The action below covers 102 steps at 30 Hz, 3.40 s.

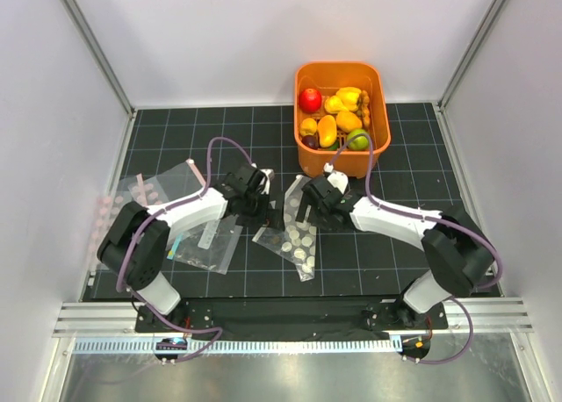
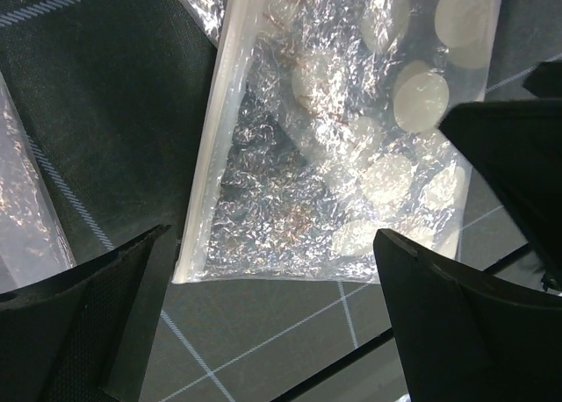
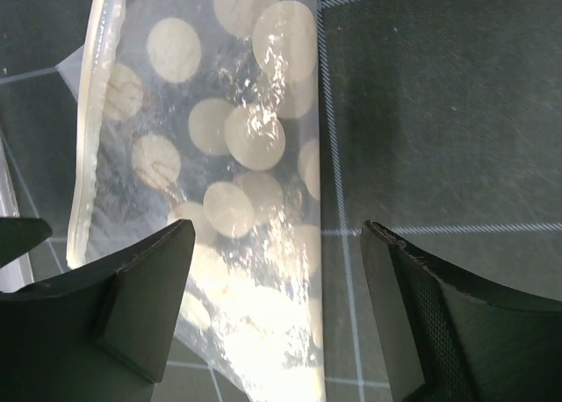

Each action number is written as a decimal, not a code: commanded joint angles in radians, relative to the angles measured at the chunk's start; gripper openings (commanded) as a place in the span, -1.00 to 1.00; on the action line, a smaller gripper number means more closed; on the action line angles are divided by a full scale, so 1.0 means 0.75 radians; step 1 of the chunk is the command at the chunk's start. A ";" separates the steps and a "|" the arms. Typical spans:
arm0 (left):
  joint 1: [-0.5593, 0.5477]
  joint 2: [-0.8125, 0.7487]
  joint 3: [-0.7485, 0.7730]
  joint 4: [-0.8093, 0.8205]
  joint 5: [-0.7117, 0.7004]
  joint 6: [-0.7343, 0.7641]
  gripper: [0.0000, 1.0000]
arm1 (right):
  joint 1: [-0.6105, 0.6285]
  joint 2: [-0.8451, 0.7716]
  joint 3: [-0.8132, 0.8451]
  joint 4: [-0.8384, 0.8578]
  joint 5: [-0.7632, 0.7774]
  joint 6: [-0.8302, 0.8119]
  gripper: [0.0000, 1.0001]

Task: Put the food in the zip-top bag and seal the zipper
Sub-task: Pick up the zipper food storage bag at the center of the board, then open the zipper of the food storage bag.

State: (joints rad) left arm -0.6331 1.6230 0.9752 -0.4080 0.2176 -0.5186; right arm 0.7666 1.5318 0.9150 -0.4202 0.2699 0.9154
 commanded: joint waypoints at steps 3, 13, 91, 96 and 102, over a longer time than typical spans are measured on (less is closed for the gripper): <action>0.057 -0.061 0.019 0.067 0.064 0.017 0.99 | 0.005 0.087 -0.009 0.159 -0.002 0.033 0.69; 0.263 -0.172 -0.040 0.063 0.256 0.004 0.99 | 0.003 0.122 -0.015 0.253 -0.047 -0.063 -0.97; 0.499 -0.505 0.160 0.379 0.919 -0.627 -1.00 | -0.016 -0.412 0.426 0.015 -0.366 -0.386 0.39; 0.413 -0.481 0.276 -0.040 0.631 -0.274 -1.00 | -0.032 -0.345 0.545 -0.119 -0.266 -0.341 0.41; 0.198 -0.452 0.422 -0.356 0.120 0.043 -0.99 | -0.095 -0.310 0.610 -0.182 -0.272 -0.284 0.49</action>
State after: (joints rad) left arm -0.4076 1.2774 1.2201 -0.5083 0.5735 -0.6861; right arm 0.7227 1.2915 1.3094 -0.5312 0.0433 0.6636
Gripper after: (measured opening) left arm 0.021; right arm 0.736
